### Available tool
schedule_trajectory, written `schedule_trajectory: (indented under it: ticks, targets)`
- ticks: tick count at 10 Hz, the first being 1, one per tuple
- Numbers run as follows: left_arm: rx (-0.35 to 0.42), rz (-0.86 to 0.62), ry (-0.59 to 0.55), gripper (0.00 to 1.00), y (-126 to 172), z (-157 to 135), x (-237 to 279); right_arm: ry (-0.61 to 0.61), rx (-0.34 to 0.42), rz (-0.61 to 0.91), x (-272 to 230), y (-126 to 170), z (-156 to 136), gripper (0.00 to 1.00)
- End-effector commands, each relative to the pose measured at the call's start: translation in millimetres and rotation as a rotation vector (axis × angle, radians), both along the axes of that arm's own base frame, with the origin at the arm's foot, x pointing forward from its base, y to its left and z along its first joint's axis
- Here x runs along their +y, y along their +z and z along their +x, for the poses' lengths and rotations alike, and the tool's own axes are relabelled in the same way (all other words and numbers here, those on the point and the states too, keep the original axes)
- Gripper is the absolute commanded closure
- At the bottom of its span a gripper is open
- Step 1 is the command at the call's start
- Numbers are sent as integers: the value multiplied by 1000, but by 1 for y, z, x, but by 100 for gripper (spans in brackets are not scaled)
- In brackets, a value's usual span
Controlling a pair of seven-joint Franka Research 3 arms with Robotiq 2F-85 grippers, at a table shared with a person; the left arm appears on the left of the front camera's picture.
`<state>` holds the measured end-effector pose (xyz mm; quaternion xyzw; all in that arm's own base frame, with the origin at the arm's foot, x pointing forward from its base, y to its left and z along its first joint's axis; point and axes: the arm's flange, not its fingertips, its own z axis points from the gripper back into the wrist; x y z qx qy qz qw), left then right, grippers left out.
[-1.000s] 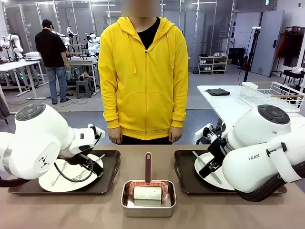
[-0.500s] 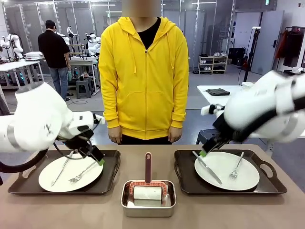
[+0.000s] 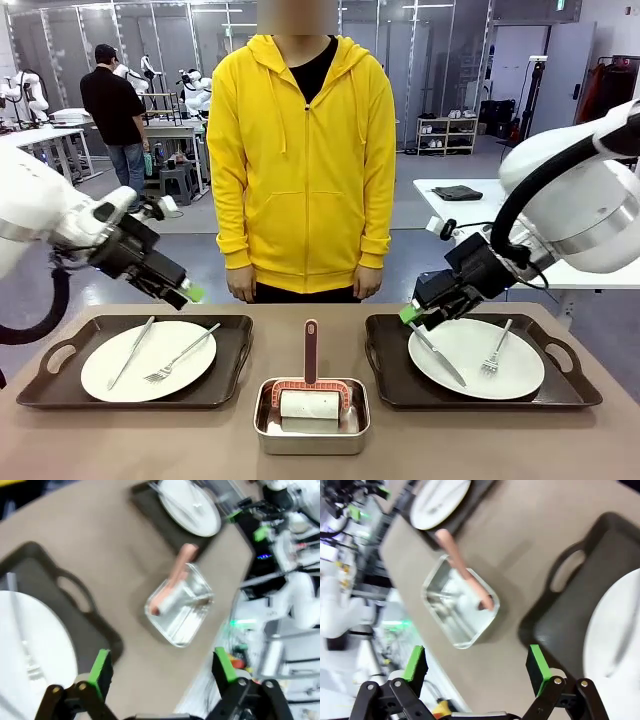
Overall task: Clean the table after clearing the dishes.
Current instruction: When the left (or right) Handle tray is removed, use the left hand (or right hand) to clean the left (or right) side of the table with the Lint Roller.
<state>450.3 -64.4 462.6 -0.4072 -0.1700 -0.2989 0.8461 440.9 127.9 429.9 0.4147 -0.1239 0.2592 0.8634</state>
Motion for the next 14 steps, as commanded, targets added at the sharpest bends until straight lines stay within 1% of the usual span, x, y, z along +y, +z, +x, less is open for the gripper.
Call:
schedule_trajectory:
  ticks: [1, 2, 3, 4, 5, 6, 7, 8, 9, 10, 11, 12, 14]
  targets:
    - [163, -177, -9, 0, -18, 16, 42, 2, 109, 205, -46, -6, 15, 0]
    - [199, -242, -2, 0, -25, 19, 57, 11, 122, 259, -55, -7, 17, 0]
    - [220, -313, 26, 0, -26, 19, 72, 10, 167, 328, -63, -7, 19, 0]
    - [244, -354, 53, 0, -27, 18, 87, -10, 216, 360, -75, -8, 18, 0]
    - [251, -404, 55, 0, -23, 11, 108, -59, 238, 427, -97, -10, 17, 0]
    - [266, -453, 84, 0, -20, 2, 131, -125, 275, 477, -127, -16, 15, 0]
    - [243, -523, 125, 0, -19, -7, 163, -203, 304, 534, -160, -23, 12, 0]
    - [229, -543, 170, 0, -24, -20, 192, -260, 305, 574, -194, -28, 4, 0]
    - [242, -554, 245, 0, -33, -36, 225, -337, 315, 590, -233, -32, -8, 0]
    - [241, -550, 292, 0, -34, -55, 252, -385, 297, 603, -266, -32, -25, 0]
    - [206, -558, 355, 0, -33, -82, 280, -438, 287, 624, -298, -36, -41, 0]
    - [204, -532, 412, 0, -32, -107, 306, -507, 287, 650, -327, -41, -58, 0]
    - [205, -547, 529, 0, -41, -148, 342, -573, 273, 675, -369, -50, -90, 0]
